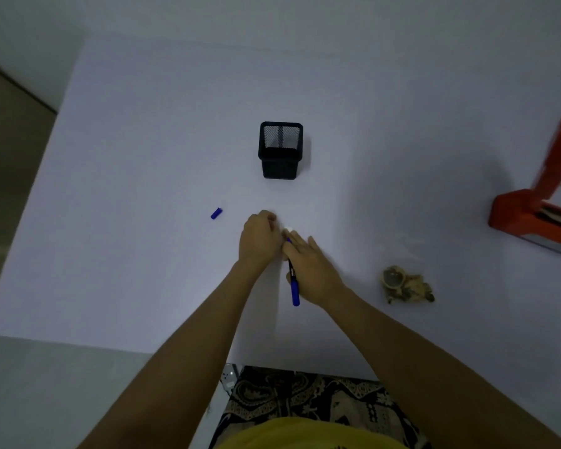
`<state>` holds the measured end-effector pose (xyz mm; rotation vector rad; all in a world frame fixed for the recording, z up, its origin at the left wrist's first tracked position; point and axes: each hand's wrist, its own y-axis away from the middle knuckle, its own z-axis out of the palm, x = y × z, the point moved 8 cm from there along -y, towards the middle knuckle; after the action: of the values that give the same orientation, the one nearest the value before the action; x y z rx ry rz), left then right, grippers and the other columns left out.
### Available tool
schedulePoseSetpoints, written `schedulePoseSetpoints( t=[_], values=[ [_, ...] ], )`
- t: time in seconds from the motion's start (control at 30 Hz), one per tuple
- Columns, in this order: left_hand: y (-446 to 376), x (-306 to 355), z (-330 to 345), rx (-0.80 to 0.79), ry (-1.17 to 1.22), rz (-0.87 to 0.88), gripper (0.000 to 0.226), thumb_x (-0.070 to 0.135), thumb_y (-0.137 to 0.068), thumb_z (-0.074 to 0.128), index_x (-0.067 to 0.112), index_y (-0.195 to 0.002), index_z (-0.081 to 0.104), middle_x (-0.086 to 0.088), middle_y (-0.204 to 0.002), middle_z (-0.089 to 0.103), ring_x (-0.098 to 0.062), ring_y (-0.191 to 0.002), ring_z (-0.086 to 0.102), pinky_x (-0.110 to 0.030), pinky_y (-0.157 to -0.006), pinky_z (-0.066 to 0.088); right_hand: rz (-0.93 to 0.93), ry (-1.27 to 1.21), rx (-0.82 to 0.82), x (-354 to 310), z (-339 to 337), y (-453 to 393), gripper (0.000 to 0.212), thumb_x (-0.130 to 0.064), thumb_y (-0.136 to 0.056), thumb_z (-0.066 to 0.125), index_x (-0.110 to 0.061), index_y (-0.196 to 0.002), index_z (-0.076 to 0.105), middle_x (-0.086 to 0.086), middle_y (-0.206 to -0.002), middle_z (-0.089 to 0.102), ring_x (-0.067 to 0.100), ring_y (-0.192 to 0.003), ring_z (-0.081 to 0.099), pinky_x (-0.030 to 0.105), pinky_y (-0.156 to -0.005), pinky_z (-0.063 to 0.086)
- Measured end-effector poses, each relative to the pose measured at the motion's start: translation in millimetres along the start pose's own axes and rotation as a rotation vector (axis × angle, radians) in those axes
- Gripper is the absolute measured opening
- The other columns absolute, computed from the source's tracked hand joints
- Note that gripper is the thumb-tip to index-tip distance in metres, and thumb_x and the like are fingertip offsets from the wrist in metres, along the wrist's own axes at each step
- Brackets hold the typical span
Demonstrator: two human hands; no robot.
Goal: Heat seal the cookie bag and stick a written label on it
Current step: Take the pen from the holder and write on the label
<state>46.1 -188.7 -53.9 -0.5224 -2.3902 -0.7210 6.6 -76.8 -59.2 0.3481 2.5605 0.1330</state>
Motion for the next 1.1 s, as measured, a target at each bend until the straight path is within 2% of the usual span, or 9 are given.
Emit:
schedulePoseSetpoints(
  t=[0.17, 0.33, 0.4, 0.5, 0.57, 0.67, 0.7, 0.93, 1.1],
  values=[
    [-5.8, 2.0, 6.9, -0.061, -0.090, 0.030, 0.022, 0.007, -0.089, 0.052, 0.001, -0.107, 0.064, -0.018, -0.113, 0.059, -0.023, -0.094, 0.059, -0.022, -0.076, 0.041, -0.004, -0.047, -0.001, 1.6, -1.5, -0.9, 0.042, 0.006, -0.078, 0.064, 0.001, -0.118, 0.051, 0.021, -0.153, 0.031, 0.033, -0.145, 0.023, 0.045, -0.118, 0.010],
    [-11.1, 9.8, 2.5, -0.079, -0.157, 0.098, 0.018, 0.009, -0.091, 0.050, -0.004, -0.087, 0.062, -0.018, -0.098, 0.057, -0.020, -0.075, 0.052, -0.031, -0.070, 0.046, -0.008, -0.078, 0.016, 1.4, -4.9, 0.0, 0.035, 0.009, -0.071, 0.069, -0.002, -0.102, 0.054, 0.024, -0.139, 0.049, 0.036, -0.139, 0.035, 0.049, -0.116, 0.018],
    [-14.9, 7.4, 2.1, -0.112, -0.139, 0.090, 0.016, 0.012, -0.091, 0.053, -0.002, -0.087, 0.062, -0.017, -0.090, 0.063, -0.018, -0.074, 0.053, -0.034, -0.069, 0.048, -0.023, -0.067, 0.044, -0.7, -6.6, 0.2, 0.036, 0.011, -0.065, 0.071, -0.004, -0.092, 0.052, 0.024, -0.126, 0.058, 0.037, -0.127, 0.049, 0.054, -0.113, 0.027],
    [-18.6, 2.3, 2.2, -0.164, -0.116, 0.072, 0.017, 0.019, -0.090, 0.060, 0.003, -0.094, 0.066, -0.011, -0.092, 0.068, -0.016, -0.079, 0.058, -0.025, -0.070, 0.043, 0.006, -0.109, 0.052, -0.6, -7.9, 0.3, 0.034, 0.011, -0.064, 0.068, -0.006, -0.088, 0.049, 0.016, -0.106, 0.063, 0.034, -0.101, 0.059, 0.052, -0.111, 0.033],
    [-19.6, -0.2, 1.4, -0.169, -0.100, 0.051, 0.016, 0.016, -0.089, 0.062, 0.004, -0.096, 0.069, -0.011, -0.096, 0.070, -0.014, -0.082, 0.059, -0.023, -0.073, 0.043, 0.079, -0.184, 0.026, 2.0, -8.4, -1.0, 0.030, 0.008, -0.068, 0.065, -0.006, -0.089, 0.048, 0.009, -0.092, 0.059, 0.031, -0.088, 0.057, 0.045, -0.105, 0.039],
    [-18.4, -2.5, 1.3, -0.172, -0.040, -0.018, 0.016, 0.013, -0.087, 0.063, 0.002, -0.095, 0.072, -0.010, -0.096, 0.070, -0.015, -0.082, 0.060, -0.024, -0.075, 0.046, 0.395, -0.558, 0.116, 11.7, -24.5, -4.8, 0.008, -0.018, -0.081, 0.055, -0.014, -0.076, 0.050, 0.004, -0.066, 0.048, 0.024, -0.064, 0.046, 0.038, -0.069, 0.041],
    [-18.2, -4.1, 1.4, -0.168, 0.002, -0.051, 0.015, 0.012, -0.086, 0.064, 0.003, -0.095, 0.072, -0.010, -0.096, 0.070, -0.018, -0.083, 0.062, -0.027, -0.078, 0.049, 0.506, -0.623, 0.147, 14.1, -28.2, -6.9, 0.019, -0.027, -0.083, 0.052, -0.016, -0.068, 0.049, 0.004, -0.060, 0.046, 0.022, -0.060, 0.043, 0.038, -0.065, 0.039],
    [-10.7, -3.2, 2.5, -0.185, 0.228, -0.198, 0.010, 0.003, -0.080, 0.061, 0.008, -0.082, 0.070, -0.008, -0.083, 0.070, -0.022, -0.079, 0.065, -0.032, -0.077, 0.056, 0.466, -0.499, 0.149, 11.9, -33.6, -20.2, 0.041, -0.041, -0.090, 0.044, -0.023, -0.054, 0.038, -0.005, -0.049, 0.040, 0.010, -0.049, 0.036, 0.032, -0.057, 0.038],
    [-7.5, 12.9, -1.0, -0.120, 0.131, -0.099, 0.015, 0.005, -0.083, 0.059, 0.002, -0.085, 0.073, -0.003, -0.078, 0.067, -0.013, -0.070, 0.059, -0.014, -0.061, 0.046, 0.534, -0.701, 0.182, 18.3, -35.0, -23.5, 0.042, -0.037, -0.093, 0.043, -0.022, -0.055, 0.034, -0.005, -0.050, 0.037, 0.009, -0.048, 0.033, 0.030, -0.054, 0.034]
  ],
)
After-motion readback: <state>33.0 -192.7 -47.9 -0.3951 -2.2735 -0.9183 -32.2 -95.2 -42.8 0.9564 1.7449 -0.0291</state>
